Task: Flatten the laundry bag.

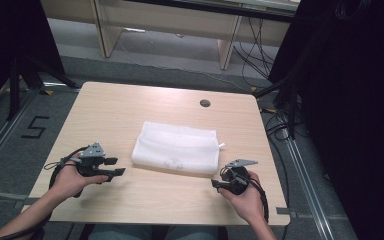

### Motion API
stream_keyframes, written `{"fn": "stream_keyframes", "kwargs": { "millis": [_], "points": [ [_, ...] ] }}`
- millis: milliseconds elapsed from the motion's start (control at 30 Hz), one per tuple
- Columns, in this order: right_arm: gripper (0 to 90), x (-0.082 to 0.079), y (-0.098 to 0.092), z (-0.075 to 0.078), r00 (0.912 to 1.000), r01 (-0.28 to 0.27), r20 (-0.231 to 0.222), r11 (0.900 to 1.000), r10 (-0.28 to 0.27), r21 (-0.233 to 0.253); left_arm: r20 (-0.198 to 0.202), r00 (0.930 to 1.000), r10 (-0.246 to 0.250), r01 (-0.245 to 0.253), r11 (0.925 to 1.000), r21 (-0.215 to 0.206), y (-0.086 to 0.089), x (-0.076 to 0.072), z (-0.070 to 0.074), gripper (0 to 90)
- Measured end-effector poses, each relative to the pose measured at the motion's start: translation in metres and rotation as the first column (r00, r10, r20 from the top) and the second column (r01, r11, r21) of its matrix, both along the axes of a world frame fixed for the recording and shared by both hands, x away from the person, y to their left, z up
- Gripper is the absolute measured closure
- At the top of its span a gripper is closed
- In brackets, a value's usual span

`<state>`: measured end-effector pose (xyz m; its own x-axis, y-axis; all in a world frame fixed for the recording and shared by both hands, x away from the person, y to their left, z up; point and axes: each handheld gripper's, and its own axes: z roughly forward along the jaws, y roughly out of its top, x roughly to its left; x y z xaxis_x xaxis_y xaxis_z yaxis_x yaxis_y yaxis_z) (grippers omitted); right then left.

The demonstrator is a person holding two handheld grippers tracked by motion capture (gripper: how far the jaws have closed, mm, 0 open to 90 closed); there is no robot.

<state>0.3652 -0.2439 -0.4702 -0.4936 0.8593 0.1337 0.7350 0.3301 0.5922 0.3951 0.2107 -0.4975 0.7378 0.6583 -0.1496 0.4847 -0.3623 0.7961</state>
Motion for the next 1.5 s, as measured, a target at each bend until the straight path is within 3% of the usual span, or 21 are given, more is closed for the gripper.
{"fn": "stream_keyframes", "kwargs": {
  "millis": [133,167,200,300,367,433,533,600,767,800,833,867,933,1100,1133,1167,1233,1333,1400,1433,1500],
  "points": [
    [52.2,0.001,-0.004,0.0,0.9995,0.032,0.002,0.999,-0.032,0.016,-0.004,1.0,0.001,-0.001,0.9999,-0.011,-0.004,-0.001,-0.001,44.7],
    [52.2,0.002,-0.006,0.0,0.9991,0.04,0.012,0.999,-0.041,0.031,0.006,0.9999,-0.012,0.012,0.9998,-0.013,-0.004,0.0,-0.002,44.8],
    [52.2,0.005,-0.008,-0.002,0.9976,0.04,0.056,0.999,-0.041,0.031,0.004,0.9999,-0.012,0.012,0.9998,-0.017,-0.004,0.0,-0.001,45.0],
    [53.3,0.011,-0.016,0.001,0.9969,0.043,0.065,0.999,-0.043,0.006,0.002,1.0,-0.008,0.008,0.9994,-0.032,-0.006,0.001,-0.002,45.2],
    [55.6,0.016,-0.018,0.007,0.9943,0.09,0.056,0.996,-0.091,0.02,0.005,0.9999,-0.015,0.015,0.9997,-0.02,-0.005,0.001,-0.002,46.6],
    [56.9,0.021,-0.019,0.011,0.9899,0.128,0.06,0.992,-0.129,0.021,-0.009,0.9999,-0.006,0.006,0.9988,-0.049,-0.007,0.001,0.001,50.6],
    [56.2,0.03,-0.021,0.015,0.9899,0.126,0.065,0.992,-0.126,-0.005,0.013,0.9997,-0.021,0.022,0.9996,-0.019,-0.014,-0.001,0.009,55.8],
    [55.9,0.036,-0.017,0.017,0.9916,0.124,0.033,0.992,-0.125,0.031,0.044,0.9979,-0.047,0.047,0.9989,-0.004,-0.019,0.0,0.016,59.1],
    [55.1,0.055,-0.01,0.012,0.9896,0.139,0.028,0.989,-0.141,0.044,0.034,0.9994,-0.006,0.007,0.9993,-0.037,-0.027,0.016,0.021,58.8],
    [55.1,0.059,-0.006,0.014,0.9863,0.165,-0.002,0.985,-0.165,0.047,0.032,0.9995,0.005,-0.004,0.9991,-0.042,-0.029,0.02,0.02,57.1],
    [54.5,0.063,-0.005,0.012,0.9882,0.152,0.013,0.987,-0.153,0.059,0.032,0.9994,0.016,-0.014,0.9989,-0.044,-0.031,0.024,0.019,54.3],
    [53.8,0.067,-0.006,0.013,0.9925,0.12,-0.033,0.99,-0.118,0.079,0.027,0.9995,0.019,-0.018,0.9989,-0.044,-0.032,0.028,0.017,50.7],
    [52.5,0.072,-0.002,0.011,0.9922,0.123,-0.027,0.99,-0.121,0.071,0.019,0.9989,0.042,-0.041,0.998,-0.047,-0.035,0.035,0.014,44.9],
    [51.4,0.084,0.003,0.004,0.9879,0.147,-0.052,0.989,-0.146,0.026,-0.013,0.9982,0.059,-0.059,0.9982,-0.009,-0.043,0.046,0.007,46.0],
    [51.4,0.084,0.006,0.004,0.9802,0.176,-0.096,0.984,-0.173,0.022,-0.021,0.9984,0.054,-0.053,0.9985,0.014,-0.044,0.047,0.006,46.8],
    [52.0,0.085,0.008,0.002,0.9802,0.173,-0.098,0.985,-0.172,0.007,-0.025,0.998,0.058,-0.057,0.9983,0.008,-0.047,0.048,0.004,48.6],
    [56.3,0.086,0.013,0.0,0.9781,0.178,-0.108,0.984,-0.178,-0.009,-0.032,0.9988,0.038,-0.035,0.9967,0.073,-0.046,0.048,0.004,57.3],
    [64.2,0.088,0.018,-0.004,0.9887,0.121,-0.086,0.992,-0.123,-0.029,-0.059,0.9975,0.04,-0.035,0.9964,0.078,-0.045,0.047,0.004,63.1],
    [65.2,0.087,0.021,-0.004,0.986,0.13,-0.101,0.991,-0.133,-0.032,-0.056,0.9974,0.046,-0.041,0.9957,0.083,-0.044,0.046,0.004,63.5],
    [67.4,0.09,0.027,-0.006,0.9927,0.097,-0.068,0.995,-0.1,-0.035,-0.074,0.9959,0.053,-0.046,0.9956,0.081,-0.04,0.044,0.003,63.8],
    [68.0,0.09,0.033,-0.005,0.9933,0.084,-0.077,0.996,-0.086,-0.036,-0.084,0.9949,0.057,-0.049,0.9945,0.093,-0.036,0.041,0.002,64.5]
  ]
}}
